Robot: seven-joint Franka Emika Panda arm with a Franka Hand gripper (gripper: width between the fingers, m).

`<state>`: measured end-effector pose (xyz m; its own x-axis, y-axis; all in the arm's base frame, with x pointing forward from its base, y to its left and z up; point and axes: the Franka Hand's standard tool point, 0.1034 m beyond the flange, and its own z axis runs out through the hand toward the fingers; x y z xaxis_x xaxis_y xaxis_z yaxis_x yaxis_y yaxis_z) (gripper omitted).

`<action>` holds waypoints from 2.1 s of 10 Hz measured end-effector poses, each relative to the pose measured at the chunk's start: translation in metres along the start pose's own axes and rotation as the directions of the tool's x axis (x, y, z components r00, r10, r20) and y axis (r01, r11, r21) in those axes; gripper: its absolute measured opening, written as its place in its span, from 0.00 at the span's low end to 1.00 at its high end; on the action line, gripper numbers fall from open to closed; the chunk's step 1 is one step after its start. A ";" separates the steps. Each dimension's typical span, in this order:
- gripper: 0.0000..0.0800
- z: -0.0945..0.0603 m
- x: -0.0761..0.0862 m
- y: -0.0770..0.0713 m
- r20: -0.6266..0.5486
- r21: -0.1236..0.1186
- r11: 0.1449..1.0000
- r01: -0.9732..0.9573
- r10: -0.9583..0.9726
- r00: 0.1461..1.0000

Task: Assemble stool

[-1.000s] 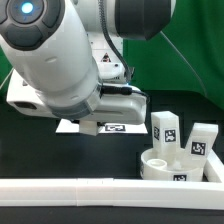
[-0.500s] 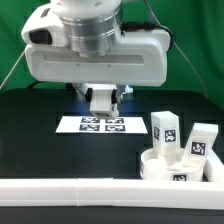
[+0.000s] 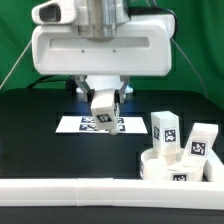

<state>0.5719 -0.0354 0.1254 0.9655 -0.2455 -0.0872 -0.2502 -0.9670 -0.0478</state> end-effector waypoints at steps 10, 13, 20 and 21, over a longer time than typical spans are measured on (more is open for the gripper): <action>0.41 -0.006 0.026 -0.036 -0.357 -0.098 0.978 0.184 -0.207 0.911; 0.41 -0.007 0.028 -0.056 -0.405 -0.146 0.954 0.263 -0.300 0.864; 0.41 0.003 0.021 -0.087 -0.403 -0.197 0.908 0.370 -0.419 0.814; 0.41 0.004 0.017 -0.095 -0.422 -0.204 0.899 0.388 -0.439 0.793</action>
Offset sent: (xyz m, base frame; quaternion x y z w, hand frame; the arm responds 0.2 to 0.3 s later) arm 0.0000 0.0000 0.0000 0.0000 0.2571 0.0000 0.9664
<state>0.6118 0.0522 0.1242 0.9064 0.2006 0.3719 0.1647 -0.9782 0.1263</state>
